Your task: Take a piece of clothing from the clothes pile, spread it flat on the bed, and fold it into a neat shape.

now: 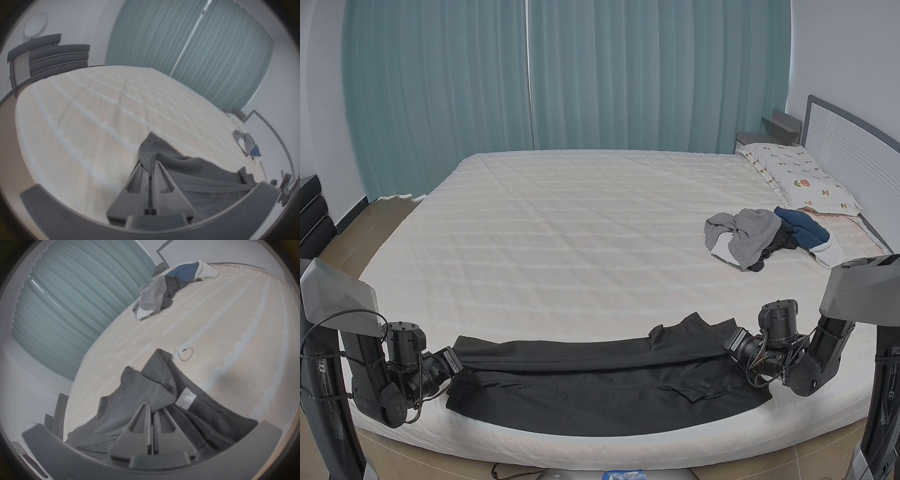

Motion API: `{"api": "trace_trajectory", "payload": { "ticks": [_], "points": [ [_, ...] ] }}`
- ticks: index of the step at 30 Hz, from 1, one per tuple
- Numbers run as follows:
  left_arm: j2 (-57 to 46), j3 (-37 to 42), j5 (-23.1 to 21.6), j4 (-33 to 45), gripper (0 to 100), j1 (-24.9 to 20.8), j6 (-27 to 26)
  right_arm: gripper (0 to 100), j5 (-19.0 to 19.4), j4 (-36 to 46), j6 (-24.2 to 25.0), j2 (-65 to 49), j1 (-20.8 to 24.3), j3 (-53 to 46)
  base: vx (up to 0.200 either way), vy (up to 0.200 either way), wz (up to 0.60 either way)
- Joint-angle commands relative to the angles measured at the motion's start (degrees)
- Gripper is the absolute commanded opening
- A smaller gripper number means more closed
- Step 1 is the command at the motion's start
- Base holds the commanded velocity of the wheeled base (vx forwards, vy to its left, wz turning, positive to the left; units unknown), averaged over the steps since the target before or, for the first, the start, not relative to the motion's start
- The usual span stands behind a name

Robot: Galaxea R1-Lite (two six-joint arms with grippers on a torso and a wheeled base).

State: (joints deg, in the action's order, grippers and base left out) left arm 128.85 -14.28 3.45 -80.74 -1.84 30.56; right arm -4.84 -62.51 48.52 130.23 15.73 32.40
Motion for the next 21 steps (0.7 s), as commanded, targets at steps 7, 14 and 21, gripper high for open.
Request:
{"api": "trace_trajectory", "payload": {
  "ticks": [7,14,21],
  "points": [
    [3.6,3.11,0.07,-0.21,0,-0.18,-1.21,0,0.01,-4.28,-1.94,5.65,0.09,-1.47,0.0,0.0,0.0],
    [3.25,4.08,0.07,-0.21,100,-1.41,-1.03,100,0.01,-4.81,-1.67,4.42,-0.17,-1.38,0.0,0.0,0.0],
    [2.37,4.34,0.07,-0.3,100,-1.15,-0.5,100,0.18,-5.87,0.79,-3.58,-0.61,-6.39,0.0,0.0,0.0]
  ]
}}
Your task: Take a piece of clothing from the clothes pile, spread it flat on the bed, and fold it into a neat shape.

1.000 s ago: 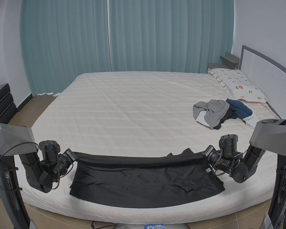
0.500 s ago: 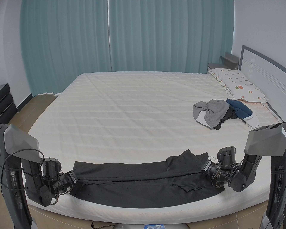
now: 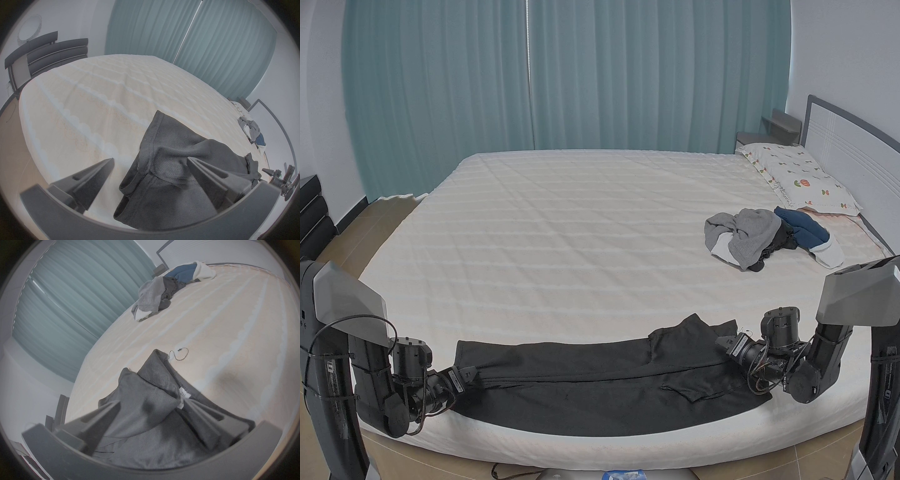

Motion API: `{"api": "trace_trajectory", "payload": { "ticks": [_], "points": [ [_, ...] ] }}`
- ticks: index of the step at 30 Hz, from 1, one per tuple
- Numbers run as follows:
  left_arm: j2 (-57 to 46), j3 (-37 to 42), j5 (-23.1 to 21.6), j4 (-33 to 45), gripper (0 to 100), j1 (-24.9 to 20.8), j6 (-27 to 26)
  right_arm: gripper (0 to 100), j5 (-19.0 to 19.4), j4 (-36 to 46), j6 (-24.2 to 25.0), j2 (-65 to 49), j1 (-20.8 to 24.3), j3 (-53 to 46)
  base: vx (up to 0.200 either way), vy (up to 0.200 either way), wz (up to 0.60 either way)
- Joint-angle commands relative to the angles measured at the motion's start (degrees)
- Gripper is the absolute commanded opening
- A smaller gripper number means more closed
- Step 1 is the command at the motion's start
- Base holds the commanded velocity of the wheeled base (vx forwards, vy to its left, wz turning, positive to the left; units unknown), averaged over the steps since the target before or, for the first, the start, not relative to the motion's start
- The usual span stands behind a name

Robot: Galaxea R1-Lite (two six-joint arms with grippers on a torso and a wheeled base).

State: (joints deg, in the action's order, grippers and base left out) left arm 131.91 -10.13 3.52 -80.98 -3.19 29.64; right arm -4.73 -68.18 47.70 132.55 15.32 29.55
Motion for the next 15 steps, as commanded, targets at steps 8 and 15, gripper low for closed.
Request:
{"api": "trace_trajectory", "payload": {
  "ticks": [8,15],
  "points": [
    [-5.44,0.73,-4.31,-0.05,100,0.91,4.55,100,2.27,-0.2,10.22,-10.56,3.92,-12.59,0.0,0.0,0.0],
    [-9.57,1.96,-18.64,-0.05,100,4.25,11.5,100,2.44,-0.2,18.57,-9.24,7.62,-14.7,0.0,0.0,0.0]
  ]
}}
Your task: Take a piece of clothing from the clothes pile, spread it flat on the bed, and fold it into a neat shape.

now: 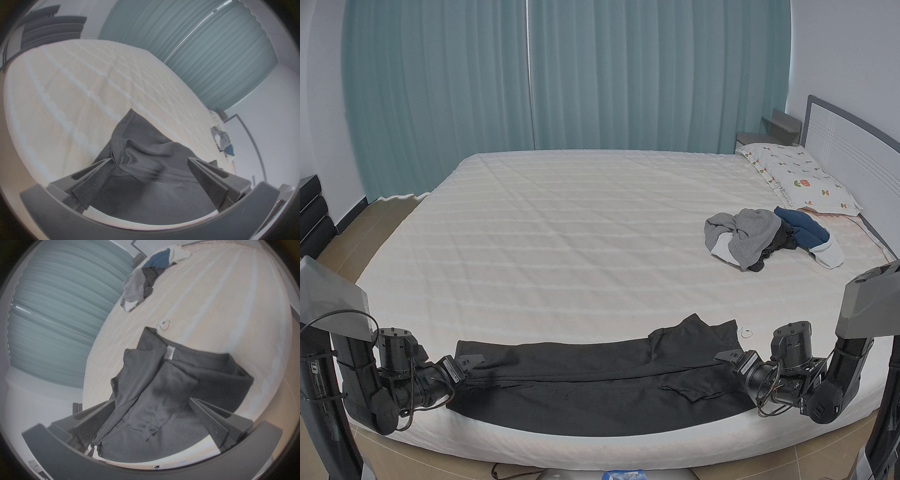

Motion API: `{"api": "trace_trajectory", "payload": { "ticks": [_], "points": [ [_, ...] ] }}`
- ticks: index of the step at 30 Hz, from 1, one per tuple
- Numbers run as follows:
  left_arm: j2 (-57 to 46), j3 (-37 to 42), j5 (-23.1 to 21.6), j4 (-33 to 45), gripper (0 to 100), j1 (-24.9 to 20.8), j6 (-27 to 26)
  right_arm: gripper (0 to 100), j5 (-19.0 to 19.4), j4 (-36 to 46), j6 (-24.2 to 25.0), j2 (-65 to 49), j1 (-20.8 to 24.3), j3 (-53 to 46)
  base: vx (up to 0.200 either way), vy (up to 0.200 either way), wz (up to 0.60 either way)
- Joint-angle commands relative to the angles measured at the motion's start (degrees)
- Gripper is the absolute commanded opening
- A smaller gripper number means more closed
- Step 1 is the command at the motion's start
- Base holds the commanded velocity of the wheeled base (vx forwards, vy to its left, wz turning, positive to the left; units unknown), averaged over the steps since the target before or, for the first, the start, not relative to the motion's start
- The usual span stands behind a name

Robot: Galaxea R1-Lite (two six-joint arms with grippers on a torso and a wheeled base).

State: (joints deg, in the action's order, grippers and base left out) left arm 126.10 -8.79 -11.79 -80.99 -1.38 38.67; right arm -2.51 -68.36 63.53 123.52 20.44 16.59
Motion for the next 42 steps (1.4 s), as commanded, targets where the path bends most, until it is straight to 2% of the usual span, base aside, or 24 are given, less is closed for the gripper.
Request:
{"api": "trace_trajectory", "payload": {
  "ticks": [1,22,23,29,42],
  "points": [
    [-3.4,0.35,-3.42,-0.04,100,2.78,2.73,100,0.23,-0.01,2.83,0.15,2.67,-1.74,0.0,0.0,0.0],
    [0.11,-0.88,-3.42,-0.04,100,3.22,3.43,100,-0.74,-1.68,3.36,6.12,4.17,2.39,0.0,0.0,0.0],
    [0.11,-0.88,-3.42,-0.04,100,3.31,3.43,0,-0.83,-1.68,3.36,6.21,4.25,2.39,0.0,0.0,0.0],
    [0.11,-0.97,-3.42,-0.04,100,3.4,3.43,0,-4.34,-1.77,3.36,6.65,5.48,2.04,0.0,0.0,0.0],
    [0.2,-0.79,-3.33,-0.04,100,3.22,3.26,0,-4.52,-1.77,3.18,4.19,7.15,-1.03,0.0,0.0,0.0]
  ]
}}
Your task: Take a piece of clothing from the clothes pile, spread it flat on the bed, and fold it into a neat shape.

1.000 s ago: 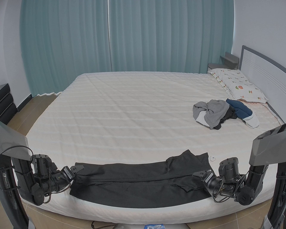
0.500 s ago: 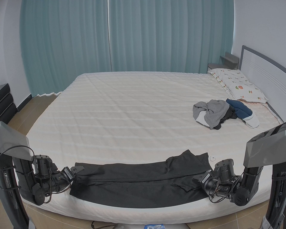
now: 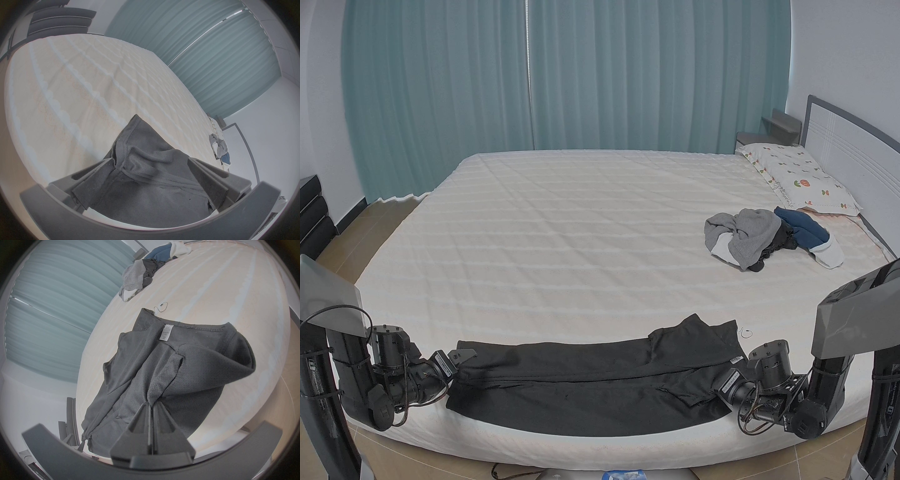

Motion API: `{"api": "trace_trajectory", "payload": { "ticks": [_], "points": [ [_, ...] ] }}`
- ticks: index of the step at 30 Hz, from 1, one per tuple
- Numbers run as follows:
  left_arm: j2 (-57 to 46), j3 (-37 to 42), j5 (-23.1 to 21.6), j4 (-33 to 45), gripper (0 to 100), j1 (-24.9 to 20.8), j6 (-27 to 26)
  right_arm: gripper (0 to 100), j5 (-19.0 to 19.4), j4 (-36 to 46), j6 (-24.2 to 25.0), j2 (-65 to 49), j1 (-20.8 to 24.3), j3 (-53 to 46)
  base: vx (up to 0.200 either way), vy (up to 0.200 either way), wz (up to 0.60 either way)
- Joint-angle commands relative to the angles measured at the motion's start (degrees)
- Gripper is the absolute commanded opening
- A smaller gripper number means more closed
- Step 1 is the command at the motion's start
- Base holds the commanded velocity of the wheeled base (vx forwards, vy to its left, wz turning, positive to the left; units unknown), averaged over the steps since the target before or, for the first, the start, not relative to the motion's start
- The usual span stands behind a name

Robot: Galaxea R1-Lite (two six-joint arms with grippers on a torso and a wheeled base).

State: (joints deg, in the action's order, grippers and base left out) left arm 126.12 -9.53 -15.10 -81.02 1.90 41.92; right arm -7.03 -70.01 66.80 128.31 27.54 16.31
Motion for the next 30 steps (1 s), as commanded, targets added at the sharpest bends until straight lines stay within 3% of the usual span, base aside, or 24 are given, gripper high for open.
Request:
{"api": "trace_trajectory", "payload": {
  "ticks": [1,7,8,16,21,30],
  "points": [
    [0.17,-0.05,-0.01,-0.02,100,-0.06,0.0,0,0.0,-0.13,-0.1,-0.6,-0.12,-0.84,0.0,0.0,0.0],
    [0.44,-0.13,-0.01,-0.02,100,0.03,0.0,0,0.0,-0.13,-0.89,-0.69,-0.29,-2.42,0.0,0.0,0.0],
    [0.44,-0.13,-0.01,-0.02,100,0.03,-0.09,100,0.0,-0.13,-1.06,-0.69,-0.29,-2.6,0.0,0.0,0.0],
    [0.26,-0.05,-0.1,-0.02,100,0.12,-0.18,100,0.79,-0.04,-2.56,-6.14,-2.58,-4.71,0.0,0.0,0.0],
    [0.44,0.22,-0.63,-0.02,100,1.26,-0.7,100,2.38,-0.39,-7.65,-13.35,-7.15,-9.98,0.0,0.0,0.0],
    [1.23,1.89,-1.77,-0.02,100,1.79,-5.89,100,3.87,-0.48,-10.11,-20.46,-10.31,-15.52,0.0,0.0,0.0]
  ]
}}
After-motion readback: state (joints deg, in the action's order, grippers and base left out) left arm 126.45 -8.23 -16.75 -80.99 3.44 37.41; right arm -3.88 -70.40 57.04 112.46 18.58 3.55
